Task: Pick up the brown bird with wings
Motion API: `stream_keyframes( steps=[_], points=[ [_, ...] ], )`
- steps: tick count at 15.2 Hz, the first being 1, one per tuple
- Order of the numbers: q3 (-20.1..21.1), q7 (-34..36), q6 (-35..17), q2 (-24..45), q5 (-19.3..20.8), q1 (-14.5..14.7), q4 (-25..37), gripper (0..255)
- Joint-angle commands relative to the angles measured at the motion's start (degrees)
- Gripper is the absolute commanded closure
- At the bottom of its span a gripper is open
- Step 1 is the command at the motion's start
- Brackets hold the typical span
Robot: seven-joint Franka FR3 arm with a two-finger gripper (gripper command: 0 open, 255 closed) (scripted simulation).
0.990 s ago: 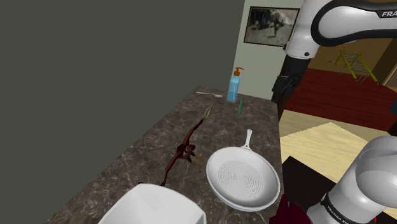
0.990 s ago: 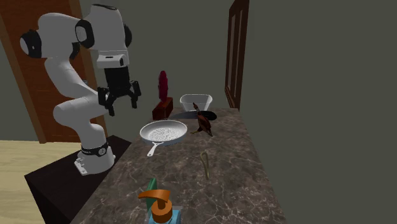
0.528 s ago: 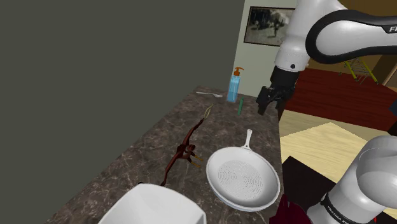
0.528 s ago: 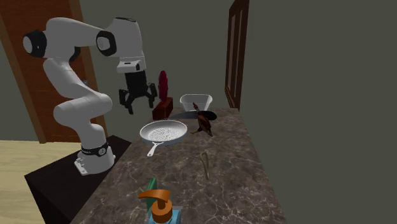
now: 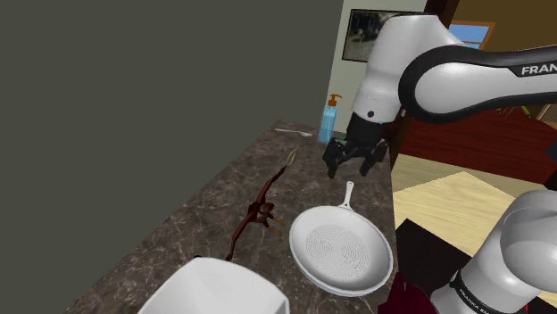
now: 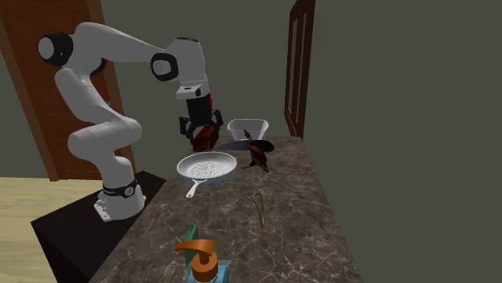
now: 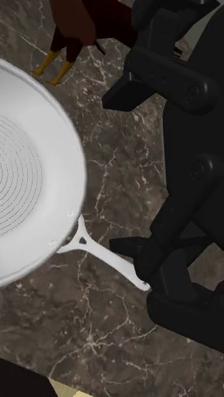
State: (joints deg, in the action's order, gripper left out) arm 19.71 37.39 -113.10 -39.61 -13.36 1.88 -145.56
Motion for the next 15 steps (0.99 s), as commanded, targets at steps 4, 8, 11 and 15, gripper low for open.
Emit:
stream_keyframes(
  steps=[4, 8, 11, 15],
  points=[
    [8.7, 13.2, -6.4, 7.5, -1.9, -1.6, 4.0, 0],
    [15.7, 24.2, -11.0, 14.9, -0.3, -4.5, 8.8, 0],
    [21.4, 33.4, -13.9, 21.4, 3.3, -7.7, 13.3, 0],
    [28.9, 48.1, -16.4, 32.1, 12.9, -12.3, 20.7, 0]
  ],
)
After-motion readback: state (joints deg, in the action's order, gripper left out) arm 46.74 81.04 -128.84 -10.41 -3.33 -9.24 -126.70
